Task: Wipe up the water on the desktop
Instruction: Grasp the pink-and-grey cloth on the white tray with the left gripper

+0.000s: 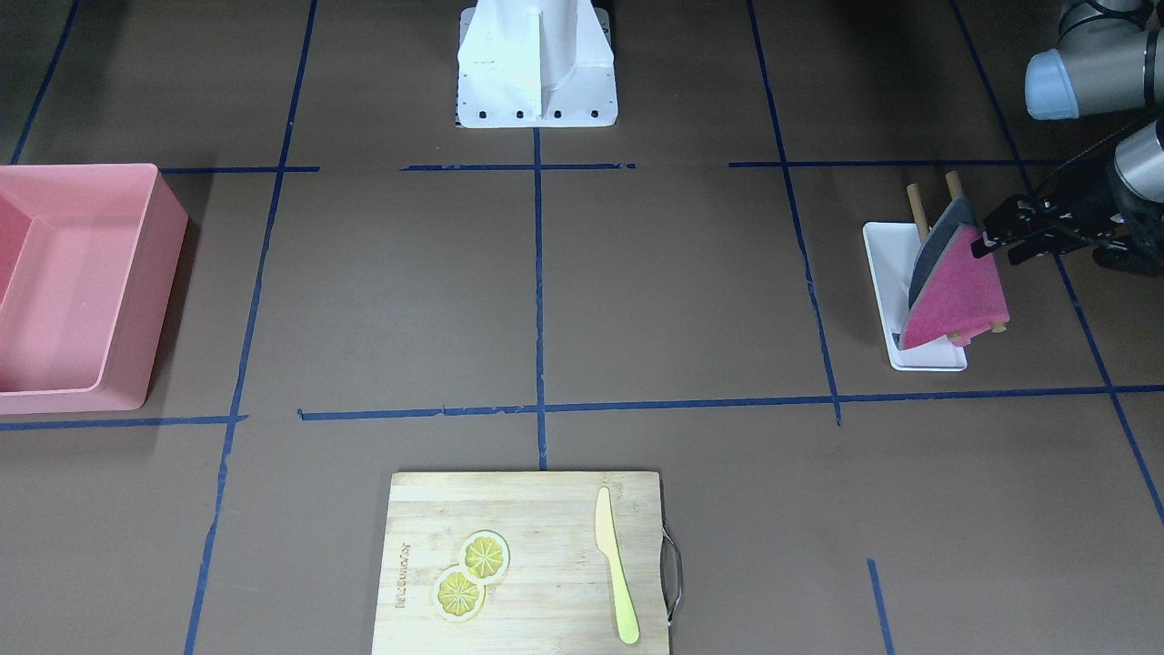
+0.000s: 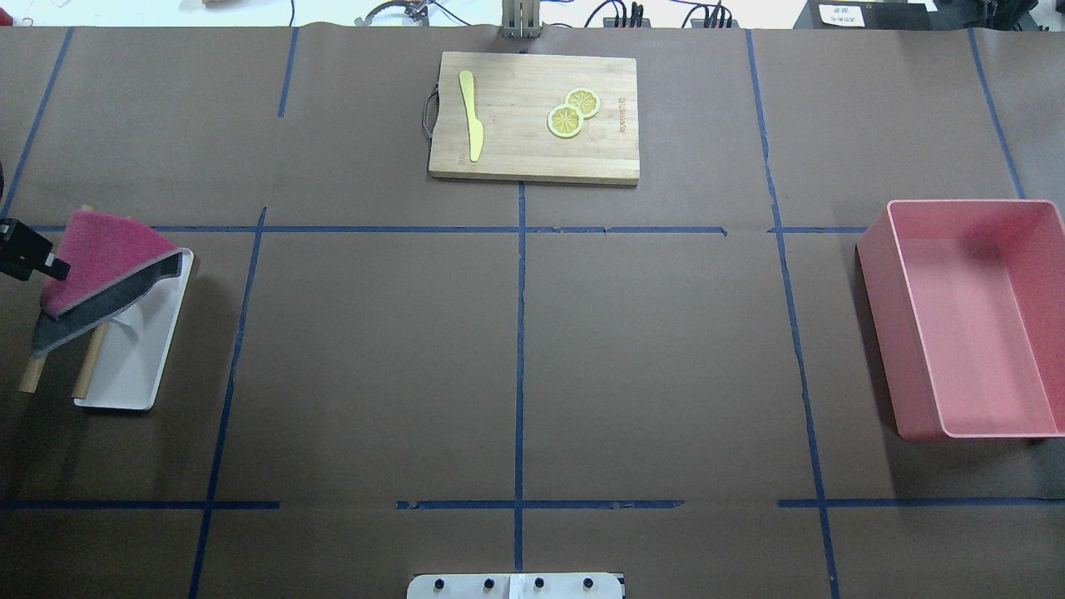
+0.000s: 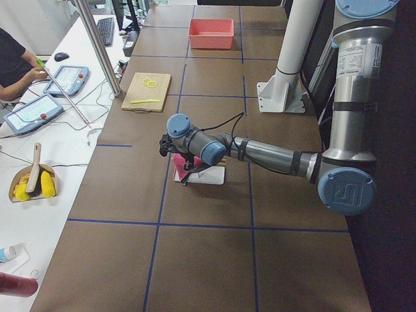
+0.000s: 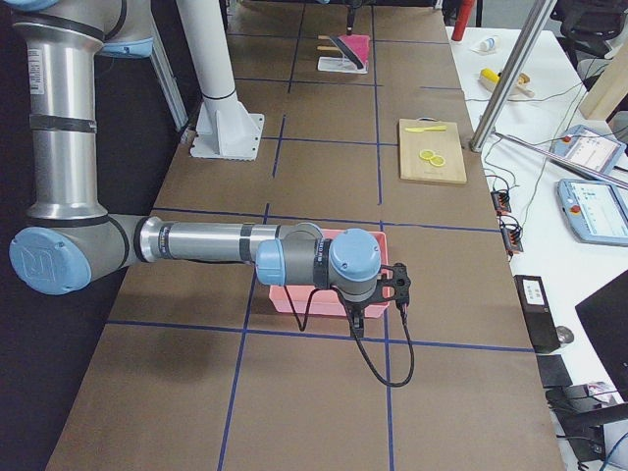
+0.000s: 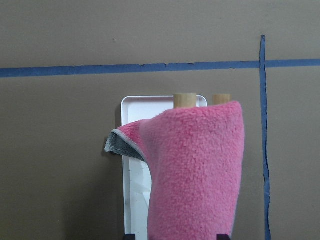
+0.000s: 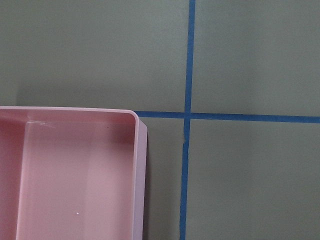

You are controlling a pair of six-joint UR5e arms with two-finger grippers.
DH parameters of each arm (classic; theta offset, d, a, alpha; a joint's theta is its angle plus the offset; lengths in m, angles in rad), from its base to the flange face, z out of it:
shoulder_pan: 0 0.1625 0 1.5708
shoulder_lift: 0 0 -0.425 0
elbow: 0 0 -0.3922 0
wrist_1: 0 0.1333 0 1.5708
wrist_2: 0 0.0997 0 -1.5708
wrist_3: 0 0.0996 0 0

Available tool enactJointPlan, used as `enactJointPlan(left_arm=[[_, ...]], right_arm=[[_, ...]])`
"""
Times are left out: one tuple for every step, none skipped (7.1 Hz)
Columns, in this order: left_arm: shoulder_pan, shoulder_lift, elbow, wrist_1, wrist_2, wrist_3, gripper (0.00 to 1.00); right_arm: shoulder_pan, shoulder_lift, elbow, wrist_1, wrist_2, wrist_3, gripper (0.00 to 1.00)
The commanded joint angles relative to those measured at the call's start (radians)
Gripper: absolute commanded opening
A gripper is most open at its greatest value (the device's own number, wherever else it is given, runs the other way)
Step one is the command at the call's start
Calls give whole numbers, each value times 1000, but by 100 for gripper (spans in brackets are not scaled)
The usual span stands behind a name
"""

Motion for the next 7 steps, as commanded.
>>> enactJointPlan(left_arm=[[2,0,0,0,0,0,63],[3,-1,2,-1,0,1,63],[17,-1,3,-1,0,1,63],[26,-1,3,-1,0,1,63],[26,-1,2,-1,0,3,63],[26,0,2,-1,0,3,53],[26,5,2,-8,-2,6,48]], right_arm=[[0,0,0,1,-1,0,100],[0,0,0,1,0,0,100],[0,0,0,1,2,0,100],[0,0,0,1,0,0,100],[0,2,0,1,0,0,100],[0,0,0,1,0,0,100],[0,0,0,1,2,1,100]])
